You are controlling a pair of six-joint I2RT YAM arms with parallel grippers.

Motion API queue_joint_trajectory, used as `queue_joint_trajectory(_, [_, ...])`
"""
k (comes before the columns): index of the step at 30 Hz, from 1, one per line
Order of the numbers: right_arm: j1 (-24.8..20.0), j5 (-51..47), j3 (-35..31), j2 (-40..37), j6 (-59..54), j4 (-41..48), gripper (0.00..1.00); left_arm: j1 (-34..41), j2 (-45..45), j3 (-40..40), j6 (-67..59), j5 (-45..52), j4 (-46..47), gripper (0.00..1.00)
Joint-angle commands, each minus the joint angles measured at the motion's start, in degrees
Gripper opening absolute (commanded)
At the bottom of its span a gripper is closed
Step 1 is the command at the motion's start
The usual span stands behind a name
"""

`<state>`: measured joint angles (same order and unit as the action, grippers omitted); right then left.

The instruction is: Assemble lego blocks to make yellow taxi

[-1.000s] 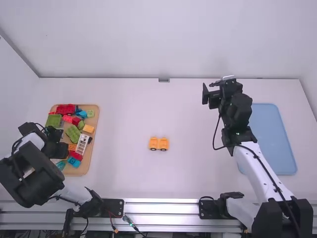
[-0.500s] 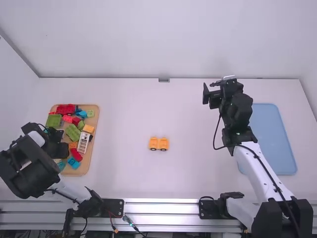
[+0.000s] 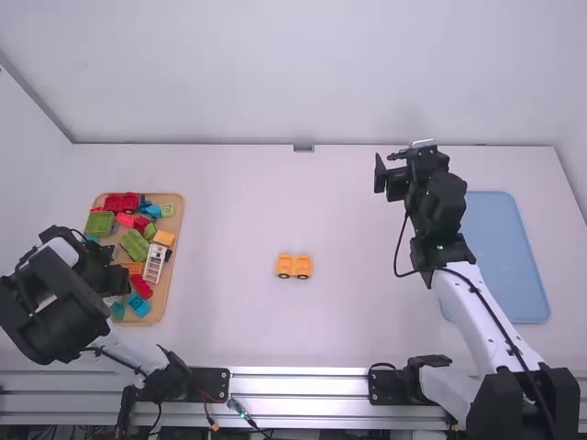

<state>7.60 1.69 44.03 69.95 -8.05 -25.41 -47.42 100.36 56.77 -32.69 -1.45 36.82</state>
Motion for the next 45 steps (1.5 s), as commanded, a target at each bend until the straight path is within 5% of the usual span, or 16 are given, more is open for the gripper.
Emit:
queue_joint_trajectory(1, [0.52, -0.04, 1.97, 0.13, 0.13, -0.17, 0.99, 0.17, 0.44, 1.42, 5.01, -0.39, -0.44, 0.78])
queue_joint_trajectory(9, [0.72, -0.07, 1.97, 0.13, 0.11, -0.11, 0.99, 0.15, 0.44, 1.79, 21.94, 4.04, -0.24, 0.69])
queue_joint_trajectory(16, [0.72, -0.04, 1.97, 0.13, 0.11, 0.02, 0.99, 0.22, 0.44, 1.77, 31.85, 4.76, -0.85, 0.52])
queue_joint_trajectory(24, [0.59, -0.07, 1.97, 0.13, 0.09, 1.31, 0.99, 0.63, 0.48, 0.2, 32.37, 7.96, -3.8, 0.53])
queue_joint_trajectory(34, [0.59, -0.44, 1.97, 0.13, 0.09, 1.66, 0.99, 0.59, 0.48, -2.45, 32.46, 8.09, -5.16, 0.39])
queue_joint_trajectory(45, [0.63, -0.46, 1.97, 0.13, -1.4, 1.86, 0.99, 0.61, 0.48, -2.82, 30.8, 7.89, -4.31, 0.4])
